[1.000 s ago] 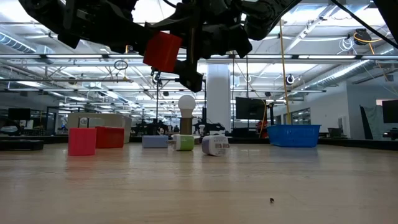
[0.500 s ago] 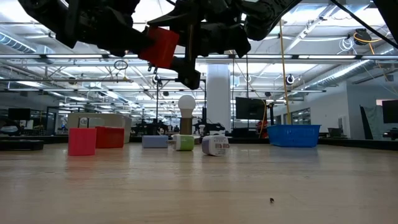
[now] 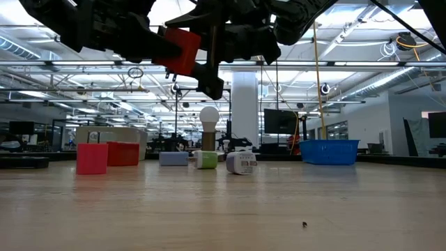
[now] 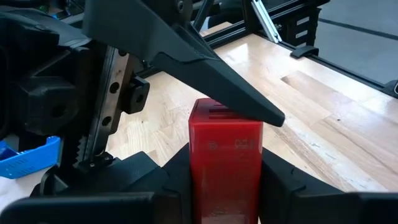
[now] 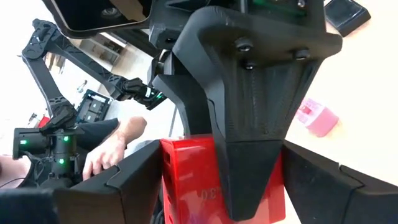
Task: Pick & Place Office items
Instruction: Put the bottom red charger adapter into the gray bin
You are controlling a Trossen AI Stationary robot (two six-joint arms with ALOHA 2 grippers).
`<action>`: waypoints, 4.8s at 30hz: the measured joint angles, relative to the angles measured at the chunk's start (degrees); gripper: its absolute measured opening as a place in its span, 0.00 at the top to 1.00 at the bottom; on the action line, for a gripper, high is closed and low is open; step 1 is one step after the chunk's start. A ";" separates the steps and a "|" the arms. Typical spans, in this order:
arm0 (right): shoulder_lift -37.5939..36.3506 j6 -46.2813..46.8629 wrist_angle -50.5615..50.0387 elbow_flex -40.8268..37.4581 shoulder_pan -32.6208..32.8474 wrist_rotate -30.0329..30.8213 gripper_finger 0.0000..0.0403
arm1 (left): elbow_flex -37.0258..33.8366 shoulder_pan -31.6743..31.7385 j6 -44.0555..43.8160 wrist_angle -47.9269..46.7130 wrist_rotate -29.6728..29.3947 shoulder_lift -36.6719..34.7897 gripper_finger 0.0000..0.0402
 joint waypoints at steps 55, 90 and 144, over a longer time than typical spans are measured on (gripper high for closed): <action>-20.20 -23.89 -23.69 -8.79 -11.63 14.39 0.23 | 3.09 2.11 -13.59 -37.21 -49.70 -35.99 0.71; -52.37 -19.28 28.25 -58.02 0.43 27.14 0.25 | 12.66 54.84 -25.33 -56.87 -19.26 -18.70 0.71; -52.33 -19.19 25.25 -57.99 3.10 26.92 0.25 | 8.35 62.58 -23.70 -45.22 -23.55 -0.81 0.67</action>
